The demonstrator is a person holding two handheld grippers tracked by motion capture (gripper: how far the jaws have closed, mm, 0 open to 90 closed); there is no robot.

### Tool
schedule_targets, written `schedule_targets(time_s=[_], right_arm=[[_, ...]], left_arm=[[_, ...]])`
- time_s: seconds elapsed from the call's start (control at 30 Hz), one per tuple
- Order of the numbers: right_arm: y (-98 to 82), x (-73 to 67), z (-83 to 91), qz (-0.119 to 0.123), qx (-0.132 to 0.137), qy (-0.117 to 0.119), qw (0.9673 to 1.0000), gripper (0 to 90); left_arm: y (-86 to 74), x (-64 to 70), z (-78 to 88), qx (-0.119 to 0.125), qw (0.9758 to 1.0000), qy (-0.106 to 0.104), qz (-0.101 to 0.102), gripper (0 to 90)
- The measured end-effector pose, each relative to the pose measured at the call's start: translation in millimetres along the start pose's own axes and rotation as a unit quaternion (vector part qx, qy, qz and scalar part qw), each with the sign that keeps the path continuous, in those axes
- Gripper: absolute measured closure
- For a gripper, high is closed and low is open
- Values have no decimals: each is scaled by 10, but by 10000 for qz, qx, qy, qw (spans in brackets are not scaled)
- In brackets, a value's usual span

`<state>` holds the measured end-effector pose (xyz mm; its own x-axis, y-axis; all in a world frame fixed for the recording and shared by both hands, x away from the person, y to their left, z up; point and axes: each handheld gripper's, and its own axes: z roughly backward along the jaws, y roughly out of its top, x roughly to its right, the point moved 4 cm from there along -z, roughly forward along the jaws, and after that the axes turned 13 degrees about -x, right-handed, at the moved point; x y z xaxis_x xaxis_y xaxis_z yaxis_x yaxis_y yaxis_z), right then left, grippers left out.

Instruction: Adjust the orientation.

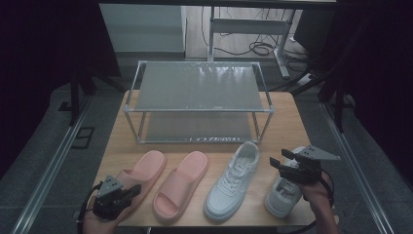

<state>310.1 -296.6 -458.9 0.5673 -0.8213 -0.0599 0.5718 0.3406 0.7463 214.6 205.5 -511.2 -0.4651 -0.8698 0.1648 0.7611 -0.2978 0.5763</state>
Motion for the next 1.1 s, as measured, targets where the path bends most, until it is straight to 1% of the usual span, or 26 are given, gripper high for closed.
schedule_targets(time_s=[0.07, 0.17, 0.2, 0.27, 0.3, 0.33, 0.47, 0.5, 0.53, 0.63, 0.83, 0.87, 0.9, 0.93, 0.97, 1.03, 1.1], right_arm=[[-12, 7, -7, -17, -37, 3, 10000, 394], [-20, 17, -12, -23, -45, -8, 10000, 394], [-22, 23, -12, -30, -56, -3, 10000, 394], [-25, 28, -13, -45, -57, -9, 10000, 394], [-32, 33, -15, -63, -66, -8, 10000, 394], [-35, 33, -13, -58, -80, -4, 10000, 394], [-37, 23, -14, -52, -82, -4, 10000, 394], [-38, 16, -17, -33, -90, 4, 10000, 393], [-39, 15, -20, -30, -99, 3, 9999, 393], [-48, 20, -37, -32, -141, -2, 9999, 392], [-57, 18, -52, -16, -174, -2, 9998, 391], [-56, 17, -52, -18, -171, -5, 9999, 391], [-56, 17, -53, -21, -166, -5, 9999, 391], [-57, 16, -55, -19, -172, -6, 9999, 391], [-58, 16, -57, -21, -177, -13, 9998, 391], [-58, 18, -59, -24, -181, -28, 9998, 391], [-58, 19, -61, -53, -166, -19, 9998, 391]], left_arm=[[-15, -20, -55, -102, 9999, 12, 29, 900], [-41, -76, -131, -249, 9996, 130, 72, 900], [-44, -89, -134, -224, 9997, 39, 100, 900], [-43, -95, -132, -215, 9997, 38, 94, 900], [-37, -108, -130, -251, 9995, 175, 33, 900], [-32, -127, -129, -251, 9995, 177, 22, 900], [-26, -196, -123, -229, 9995, 207, 114, 900], [-21, -244, -118, -219, 9994, 246, 141, 900], [-17, -263, -117, -218, 9993, 265, 177, 900], [2, -326, -116, -228, 9990, 321, 188, 900], [45, -479, -118, -217, 9984, 425, 300, 900], [45, -479, -118, -217, 9984, 425, 300, 900], [66, -527, -117, -212, 9980, 486, 331, 900], [66, -527, -117, -212, 9980, 486, 331, 900], [95, -568, -113, -200, 9976, 571, 350, 900], [112, -588, -115, -195, 9975, 574, 358, 900], [148, -653, -141, -207, 9975, 546, 400, 900]])
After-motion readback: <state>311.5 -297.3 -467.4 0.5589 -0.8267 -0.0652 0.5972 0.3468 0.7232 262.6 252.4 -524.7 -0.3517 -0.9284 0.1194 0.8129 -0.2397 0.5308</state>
